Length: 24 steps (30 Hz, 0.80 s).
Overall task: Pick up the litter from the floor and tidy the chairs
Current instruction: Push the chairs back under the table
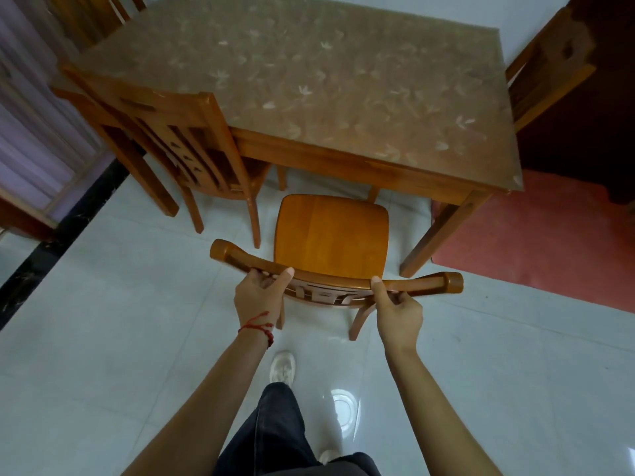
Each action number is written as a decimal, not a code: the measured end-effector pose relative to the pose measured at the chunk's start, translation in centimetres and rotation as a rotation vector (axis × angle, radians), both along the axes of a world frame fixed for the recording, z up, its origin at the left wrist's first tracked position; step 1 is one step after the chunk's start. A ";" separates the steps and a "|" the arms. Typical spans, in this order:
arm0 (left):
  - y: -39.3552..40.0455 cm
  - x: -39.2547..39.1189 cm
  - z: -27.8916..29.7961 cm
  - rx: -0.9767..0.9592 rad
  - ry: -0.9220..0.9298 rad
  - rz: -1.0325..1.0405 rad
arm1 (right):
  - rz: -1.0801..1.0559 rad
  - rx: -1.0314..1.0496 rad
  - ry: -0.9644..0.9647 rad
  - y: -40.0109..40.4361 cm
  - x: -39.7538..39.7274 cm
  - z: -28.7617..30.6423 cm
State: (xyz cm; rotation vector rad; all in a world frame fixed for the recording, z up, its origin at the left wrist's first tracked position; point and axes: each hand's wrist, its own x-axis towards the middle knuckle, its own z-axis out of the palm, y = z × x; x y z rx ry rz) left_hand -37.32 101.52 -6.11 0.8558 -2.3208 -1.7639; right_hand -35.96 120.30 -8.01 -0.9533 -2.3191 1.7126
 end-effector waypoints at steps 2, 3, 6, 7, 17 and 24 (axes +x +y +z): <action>-0.1 -2.6 -0.2 -0.002 0.005 -0.008 | -0.010 -0.001 -0.005 -0.2 -2.6 0.0; -0.2 -4.0 -0.2 -0.006 0.006 -0.015 | -0.018 -0.003 -0.008 -0.3 -4.0 0.1; -0.7 -8.3 0.0 0.001 -0.001 -0.036 | -0.029 -0.005 -0.021 -0.8 -8.1 0.4; -1.0 -9.7 0.2 0.008 -0.005 -0.042 | -0.031 -0.006 -0.025 -1.1 -9.4 0.5; -3.4 -21.8 0.5 0.040 -0.041 -0.078 | -0.089 -0.021 -0.016 -3.9 -20.3 1.2; -3.3 -28.0 0.6 0.042 -0.045 -0.067 | -0.067 -0.028 0.022 -3.9 -26.5 1.3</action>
